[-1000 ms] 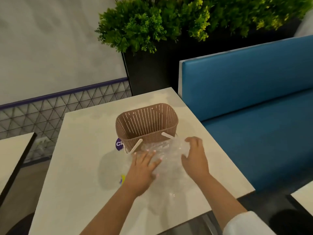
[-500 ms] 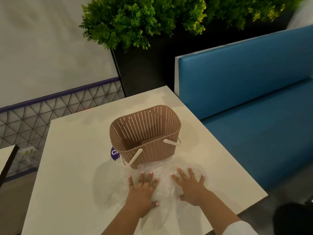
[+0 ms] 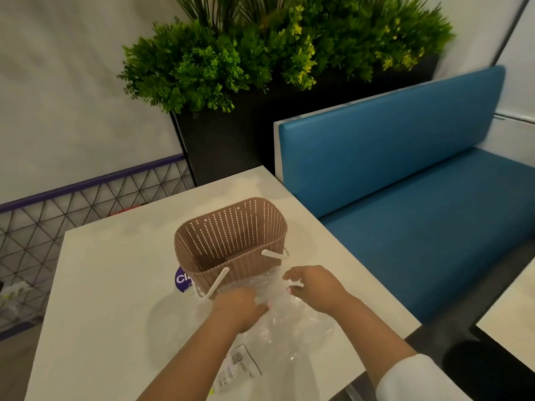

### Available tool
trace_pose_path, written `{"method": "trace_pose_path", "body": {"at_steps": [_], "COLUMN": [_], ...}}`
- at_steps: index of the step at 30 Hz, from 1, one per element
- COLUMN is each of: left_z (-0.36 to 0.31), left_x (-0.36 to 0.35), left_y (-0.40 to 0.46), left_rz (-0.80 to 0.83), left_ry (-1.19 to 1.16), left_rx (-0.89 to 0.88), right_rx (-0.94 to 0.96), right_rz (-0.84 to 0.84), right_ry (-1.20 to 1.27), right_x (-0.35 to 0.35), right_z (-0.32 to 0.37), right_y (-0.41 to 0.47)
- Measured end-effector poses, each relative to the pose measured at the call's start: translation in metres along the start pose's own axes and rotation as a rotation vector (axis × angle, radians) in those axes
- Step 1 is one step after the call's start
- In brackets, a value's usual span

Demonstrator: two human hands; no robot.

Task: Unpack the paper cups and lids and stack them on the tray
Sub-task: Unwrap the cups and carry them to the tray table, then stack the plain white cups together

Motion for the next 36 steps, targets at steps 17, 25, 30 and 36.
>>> {"method": "trace_pose_path", "body": {"at_steps": [17,25,30,36], "left_z": [-0.174,-0.328,-0.412,-0.513], "left_x": [0.245,0.243,0.227,0.190], "left_y": [-0.091,-0.148,-0.189,-0.231], "left_rz": [-0.991,-0.833,-0.704,-0.568], "left_ry": [-0.725,-0.926,-1.012,-1.052], "left_rx": [-0.622,-1.066,-1.242,-1.356], "right_rx": [0.074,-0.129,-0.254,-0.369], "right_rz": [-0.828,-1.143,-1.280,-1.367], "right_ry": [0.166,0.139,0.113,0.107], "right_x": [0.243,0.308,0.330,0.350], "right_z": [0.020,-0.052,-0.094,-0.149], "right_y": [-0.157,-0.302,-0.381,-0.465]}}
Point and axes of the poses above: each hand's wrist, its own y-axis towards the middle knuckle, its own x-axis out of the back of the hand, z = x × y, the point moved 7 cm from there along y, towards the middle knuckle, and after that the axes turned 6 degrees about -z, right-handed, at the moved point
